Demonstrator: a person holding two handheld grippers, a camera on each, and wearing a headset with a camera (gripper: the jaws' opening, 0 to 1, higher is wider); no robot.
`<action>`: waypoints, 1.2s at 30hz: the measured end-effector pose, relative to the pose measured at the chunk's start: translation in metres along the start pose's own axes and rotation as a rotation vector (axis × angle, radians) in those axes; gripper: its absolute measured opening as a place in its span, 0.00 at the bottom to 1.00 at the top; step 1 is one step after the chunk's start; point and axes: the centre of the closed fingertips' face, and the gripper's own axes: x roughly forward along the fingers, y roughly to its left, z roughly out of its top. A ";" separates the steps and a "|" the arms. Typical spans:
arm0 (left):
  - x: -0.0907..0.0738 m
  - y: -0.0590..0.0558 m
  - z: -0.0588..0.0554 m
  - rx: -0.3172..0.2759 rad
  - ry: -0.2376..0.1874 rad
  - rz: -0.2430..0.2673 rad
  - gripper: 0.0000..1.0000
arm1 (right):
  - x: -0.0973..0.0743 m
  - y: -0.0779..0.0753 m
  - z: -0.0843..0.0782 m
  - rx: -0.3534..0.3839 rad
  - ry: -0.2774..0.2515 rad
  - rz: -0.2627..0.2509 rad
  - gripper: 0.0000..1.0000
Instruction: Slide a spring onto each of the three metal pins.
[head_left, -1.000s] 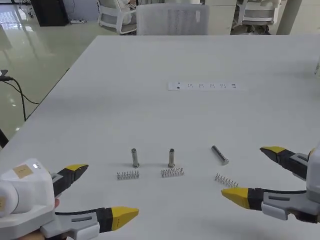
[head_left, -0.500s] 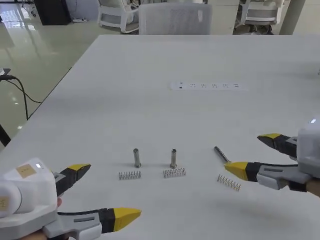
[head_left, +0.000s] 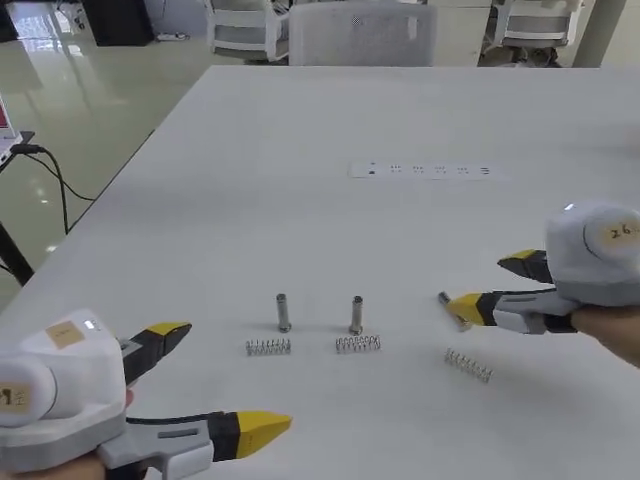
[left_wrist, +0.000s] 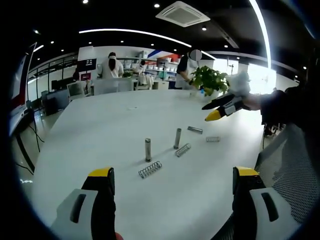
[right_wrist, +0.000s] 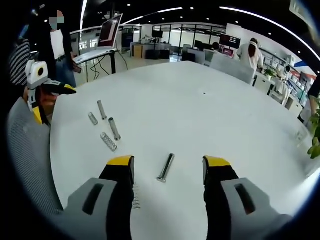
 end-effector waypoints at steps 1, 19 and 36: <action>0.000 0.000 0.000 0.000 0.001 0.000 0.97 | 0.003 0.000 0.000 -0.004 0.005 0.003 0.56; 0.002 0.003 -0.003 0.019 0.011 -0.009 0.97 | 0.034 -0.003 -0.011 0.016 0.129 0.021 0.42; 0.009 0.012 0.001 0.031 0.012 -0.017 0.97 | 0.049 -0.003 -0.025 0.032 0.222 0.026 0.29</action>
